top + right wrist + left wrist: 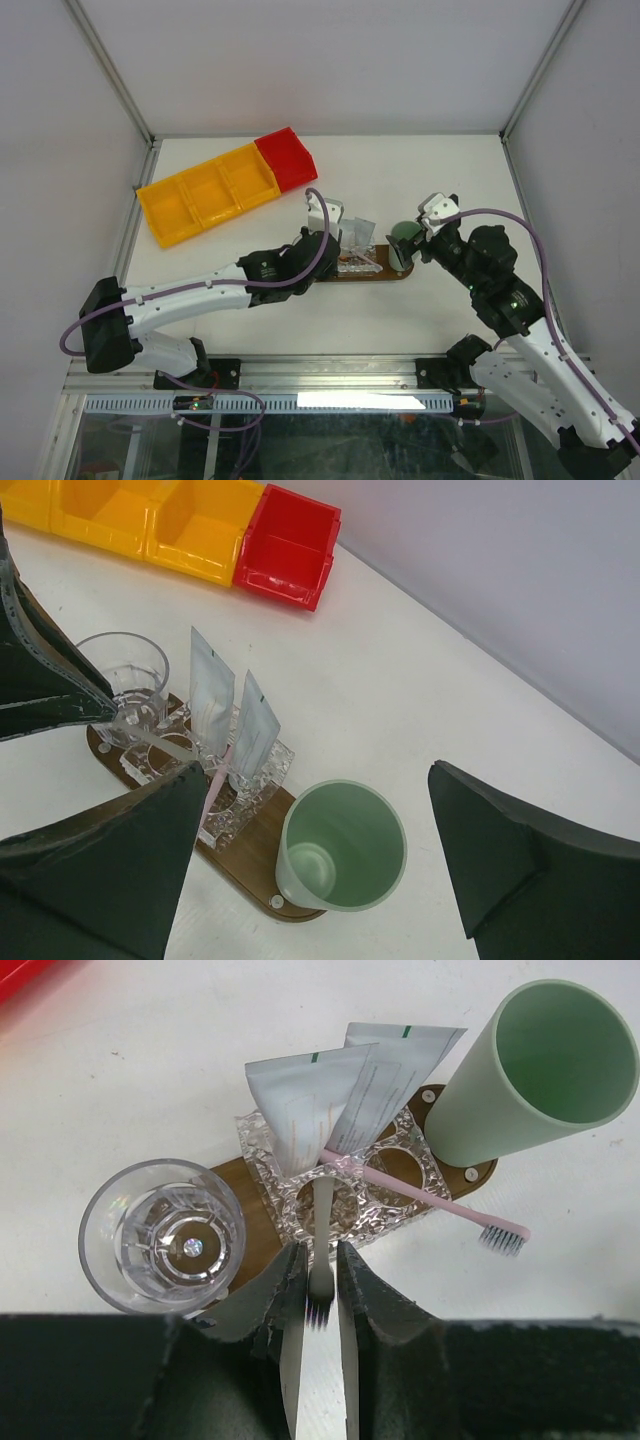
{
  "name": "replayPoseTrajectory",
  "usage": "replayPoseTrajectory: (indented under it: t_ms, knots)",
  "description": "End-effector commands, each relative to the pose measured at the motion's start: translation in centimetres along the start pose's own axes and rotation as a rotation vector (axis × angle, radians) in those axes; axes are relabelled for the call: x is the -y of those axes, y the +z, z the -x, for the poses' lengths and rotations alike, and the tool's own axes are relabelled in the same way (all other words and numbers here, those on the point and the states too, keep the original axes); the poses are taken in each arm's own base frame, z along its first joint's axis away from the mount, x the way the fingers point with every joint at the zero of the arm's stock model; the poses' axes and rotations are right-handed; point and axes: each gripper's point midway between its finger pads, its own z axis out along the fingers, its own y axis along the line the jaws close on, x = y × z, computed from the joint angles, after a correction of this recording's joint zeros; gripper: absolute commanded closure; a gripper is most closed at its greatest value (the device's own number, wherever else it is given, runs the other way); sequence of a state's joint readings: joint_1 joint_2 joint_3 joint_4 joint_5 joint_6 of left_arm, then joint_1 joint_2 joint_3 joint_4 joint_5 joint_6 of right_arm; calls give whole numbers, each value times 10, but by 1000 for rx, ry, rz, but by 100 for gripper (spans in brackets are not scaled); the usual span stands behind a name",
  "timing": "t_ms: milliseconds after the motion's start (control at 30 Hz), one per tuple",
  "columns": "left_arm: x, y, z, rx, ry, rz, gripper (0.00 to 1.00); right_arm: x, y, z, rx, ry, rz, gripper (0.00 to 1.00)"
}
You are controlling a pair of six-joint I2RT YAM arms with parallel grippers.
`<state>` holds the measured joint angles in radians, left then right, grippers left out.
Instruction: Prepare toiletry sets of a toothbrush and toothpaste on the tray
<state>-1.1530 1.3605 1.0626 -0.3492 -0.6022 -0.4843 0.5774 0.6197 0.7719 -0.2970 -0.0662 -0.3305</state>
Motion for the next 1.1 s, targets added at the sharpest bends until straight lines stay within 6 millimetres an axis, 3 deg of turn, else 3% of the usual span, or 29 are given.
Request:
replayPoseTrajectory:
  t_ms: [0, 300, 467, 600, 733, 800, 867, 933, 967, 1067]
  knots:
    - [4, 0, 4, 31, -36, -7, 80, 4, -2, 13, 54, -1, -14, 3]
    - [4, -6, 1, 30, -52, -22, 71, 1, 0, 12, 54, 4, -2, 3]
    - [9, -14, 16, 55, -68, -53, 60, 0, 0, 15, 60, 28, 5, 2]
    - [9, -32, 43, 119, -97, -80, 37, 3, -2, 22, 84, 74, -19, 0]
    - [2, -57, 86, 214, -111, -111, 12, 18, -11, 36, 105, 187, -110, 0]
    - [-8, -67, 109, 257, -122, -127, 3, 28, -18, 42, 111, 267, -170, 0]
    - [-26, -73, 133, 296, -139, -143, 1, 39, -30, 50, 120, 361, -244, 0]
    - [-54, -79, 157, 344, -147, -127, 1, 45, -44, 58, 124, 404, -276, 0]
    - [-77, -85, 171, 388, -151, -83, 1, 47, -51, 62, 126, 415, -287, 0]
    - [-120, -113, 202, 505, -144, 23, 1, 54, -77, 72, 154, 430, -323, 0]
